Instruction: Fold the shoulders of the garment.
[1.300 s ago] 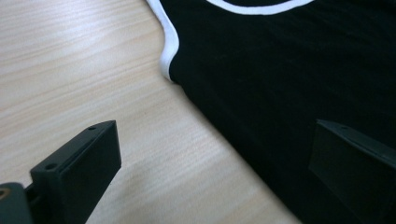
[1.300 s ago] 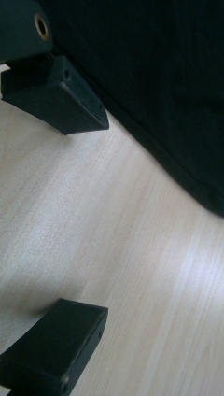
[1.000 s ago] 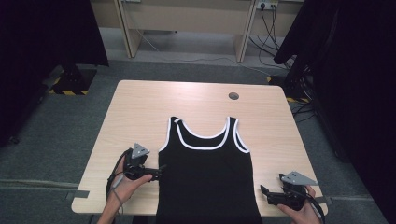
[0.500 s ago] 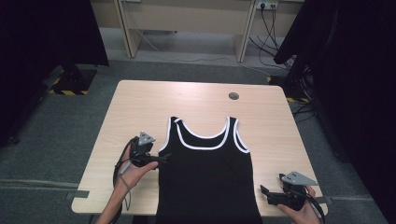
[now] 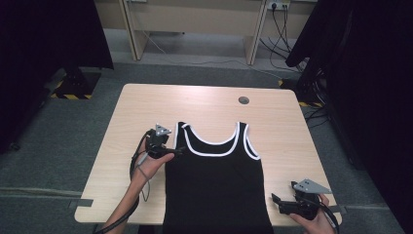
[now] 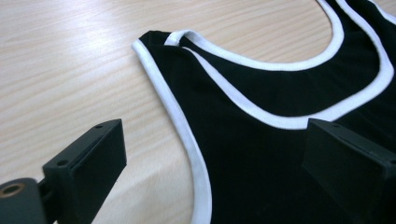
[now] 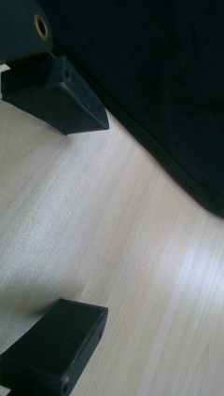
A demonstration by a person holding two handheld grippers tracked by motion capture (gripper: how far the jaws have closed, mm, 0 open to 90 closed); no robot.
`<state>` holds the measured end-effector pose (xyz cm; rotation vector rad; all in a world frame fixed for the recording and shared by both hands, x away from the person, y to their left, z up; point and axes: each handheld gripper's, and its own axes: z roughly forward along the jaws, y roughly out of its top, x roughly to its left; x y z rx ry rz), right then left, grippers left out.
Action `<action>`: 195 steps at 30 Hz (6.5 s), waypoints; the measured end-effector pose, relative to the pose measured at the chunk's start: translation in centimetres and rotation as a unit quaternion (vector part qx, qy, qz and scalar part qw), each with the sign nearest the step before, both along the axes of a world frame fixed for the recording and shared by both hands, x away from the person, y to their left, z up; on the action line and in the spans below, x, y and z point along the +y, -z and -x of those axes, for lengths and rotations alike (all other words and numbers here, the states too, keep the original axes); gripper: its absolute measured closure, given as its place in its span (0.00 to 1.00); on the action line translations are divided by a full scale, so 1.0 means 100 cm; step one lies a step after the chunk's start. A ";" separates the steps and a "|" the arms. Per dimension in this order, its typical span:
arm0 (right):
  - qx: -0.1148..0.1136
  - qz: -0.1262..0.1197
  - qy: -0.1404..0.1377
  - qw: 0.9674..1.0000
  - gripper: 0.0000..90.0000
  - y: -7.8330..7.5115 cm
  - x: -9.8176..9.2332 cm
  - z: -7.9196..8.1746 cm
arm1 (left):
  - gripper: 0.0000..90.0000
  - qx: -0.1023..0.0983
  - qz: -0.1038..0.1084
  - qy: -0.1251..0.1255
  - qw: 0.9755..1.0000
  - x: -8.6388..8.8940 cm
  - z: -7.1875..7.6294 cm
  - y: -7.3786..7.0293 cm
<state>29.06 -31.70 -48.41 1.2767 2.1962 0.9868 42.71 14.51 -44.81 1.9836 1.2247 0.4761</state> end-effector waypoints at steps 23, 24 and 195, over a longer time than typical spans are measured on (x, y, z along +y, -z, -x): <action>0.000 -0.001 -0.003 1.000 0.12 0.000 -0.001 0.000 | 0.15 0.016 -0.026 -0.020 0.999 -0.012 -0.070 0.019; -0.001 0.000 -0.004 1.000 0.12 0.000 -0.001 0.000 | 0.16 0.016 -0.029 -0.017 0.999 -0.013 -0.072 0.020; 0.007 -0.031 -0.042 0.999 0.16 -0.038 0.023 -0.063 | 0.00 0.009 -0.030 0.083 0.996 0.007 0.112 0.038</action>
